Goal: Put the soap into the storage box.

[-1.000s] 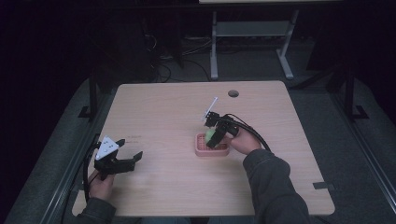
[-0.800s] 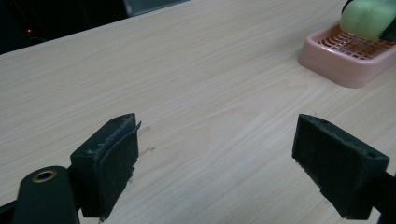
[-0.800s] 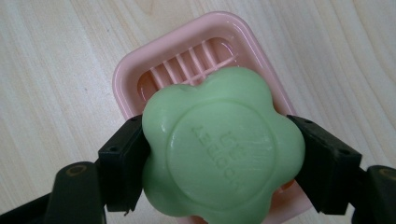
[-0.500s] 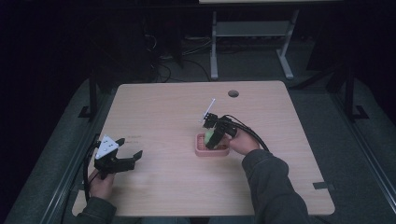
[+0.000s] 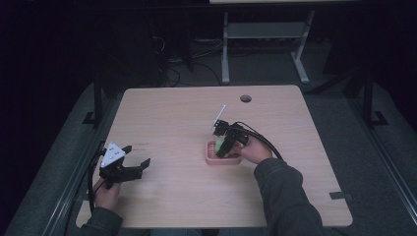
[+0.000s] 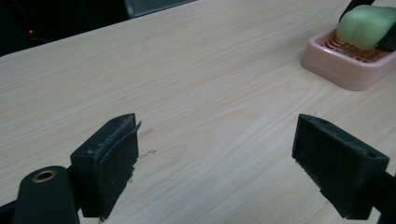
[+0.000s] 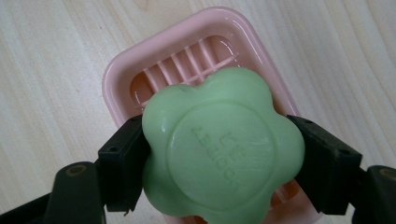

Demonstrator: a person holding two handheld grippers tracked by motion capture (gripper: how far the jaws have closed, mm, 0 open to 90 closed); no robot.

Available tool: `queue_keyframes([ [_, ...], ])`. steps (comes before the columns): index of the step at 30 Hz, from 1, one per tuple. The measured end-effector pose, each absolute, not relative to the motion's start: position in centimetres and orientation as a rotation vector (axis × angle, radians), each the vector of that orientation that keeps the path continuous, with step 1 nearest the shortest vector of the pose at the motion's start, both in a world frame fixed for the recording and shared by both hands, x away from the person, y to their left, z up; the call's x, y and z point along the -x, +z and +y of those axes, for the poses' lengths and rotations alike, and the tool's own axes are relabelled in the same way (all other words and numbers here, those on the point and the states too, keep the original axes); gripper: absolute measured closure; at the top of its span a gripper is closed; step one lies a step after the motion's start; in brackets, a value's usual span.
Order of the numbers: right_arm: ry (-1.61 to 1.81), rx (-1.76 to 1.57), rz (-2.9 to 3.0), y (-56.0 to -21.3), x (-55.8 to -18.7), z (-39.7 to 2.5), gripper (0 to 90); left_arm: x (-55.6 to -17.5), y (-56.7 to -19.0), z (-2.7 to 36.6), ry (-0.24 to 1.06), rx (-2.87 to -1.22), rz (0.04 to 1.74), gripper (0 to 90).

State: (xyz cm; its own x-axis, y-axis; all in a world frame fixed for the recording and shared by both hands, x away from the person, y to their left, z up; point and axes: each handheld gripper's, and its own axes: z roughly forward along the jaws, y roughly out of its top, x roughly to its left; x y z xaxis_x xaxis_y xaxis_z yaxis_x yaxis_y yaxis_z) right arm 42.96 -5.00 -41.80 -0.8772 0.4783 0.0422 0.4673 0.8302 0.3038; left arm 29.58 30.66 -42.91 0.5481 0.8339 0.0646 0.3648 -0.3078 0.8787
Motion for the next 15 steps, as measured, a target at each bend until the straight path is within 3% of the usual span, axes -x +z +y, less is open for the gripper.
queue_keyframes([
  [15,0.495,-0.802,2.964,-42.06,-42.97,-5.07,25.3,-29.56,-42.88,30.75,0.671,-1.891,0.979,14.1],
])
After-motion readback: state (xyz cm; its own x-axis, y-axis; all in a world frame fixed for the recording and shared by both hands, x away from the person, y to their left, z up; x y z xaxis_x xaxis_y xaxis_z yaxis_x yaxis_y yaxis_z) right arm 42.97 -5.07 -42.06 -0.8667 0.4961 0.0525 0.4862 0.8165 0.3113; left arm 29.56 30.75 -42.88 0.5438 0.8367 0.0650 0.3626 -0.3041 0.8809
